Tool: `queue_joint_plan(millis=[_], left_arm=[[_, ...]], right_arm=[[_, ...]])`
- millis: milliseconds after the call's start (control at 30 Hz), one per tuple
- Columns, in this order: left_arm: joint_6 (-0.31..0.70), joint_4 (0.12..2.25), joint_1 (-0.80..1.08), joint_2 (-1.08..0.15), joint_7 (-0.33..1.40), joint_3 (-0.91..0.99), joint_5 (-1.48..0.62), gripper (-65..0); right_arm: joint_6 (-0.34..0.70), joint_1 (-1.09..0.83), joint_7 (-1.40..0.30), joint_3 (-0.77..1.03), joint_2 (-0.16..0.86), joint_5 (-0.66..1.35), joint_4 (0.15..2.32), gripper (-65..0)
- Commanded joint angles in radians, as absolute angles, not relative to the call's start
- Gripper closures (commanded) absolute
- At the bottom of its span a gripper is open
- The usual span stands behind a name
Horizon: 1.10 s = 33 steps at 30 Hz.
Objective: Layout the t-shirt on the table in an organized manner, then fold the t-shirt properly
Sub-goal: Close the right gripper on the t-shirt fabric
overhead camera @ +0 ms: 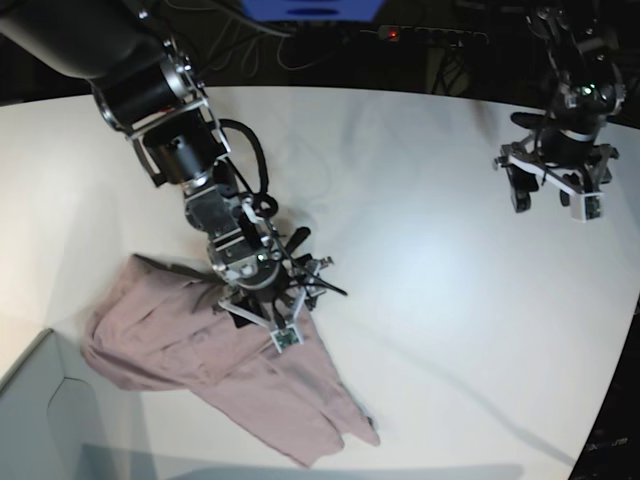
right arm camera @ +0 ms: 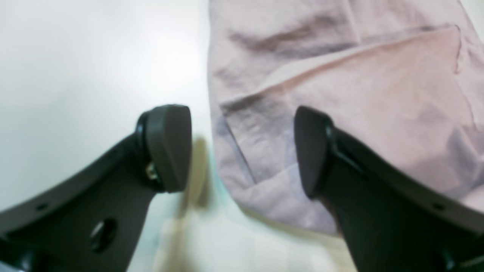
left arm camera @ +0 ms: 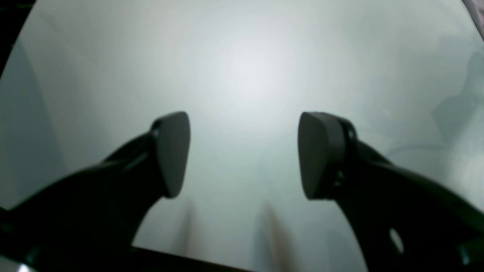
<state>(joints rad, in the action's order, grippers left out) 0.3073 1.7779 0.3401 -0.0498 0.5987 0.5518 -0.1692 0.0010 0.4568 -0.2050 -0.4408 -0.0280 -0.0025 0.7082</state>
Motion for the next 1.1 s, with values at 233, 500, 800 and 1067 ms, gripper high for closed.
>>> queue_joint_plan(millis=[233,500,800,1067], left_arm=[[0.305,1.788,0.337,-0.058,0.570,0.553,-0.179,-43.4],[0.305,1.788,0.317,-0.058,0.573,0.558,-0.179,-43.4],[0.305,1.761,0.317,-0.058,0.573,0.552,-0.179,-43.4],[0.305,1.755,0.318,-0.058,0.572,0.558,-0.179,-43.4]], right_arm=[[-0.107,0.512,-0.177,-0.404,-0.031,-0.005,0.682,-43.5],[-0.122,0.558,-0.176,-0.403,-0.035,-0.005,0.588,-43.2],[-0.122,0.558,-0.176,-0.404,-0.036,-0.005,0.588,-23.5],[-0.124,0.559,-0.174,-0.404,-0.053,-0.005,0.590,0.0]])
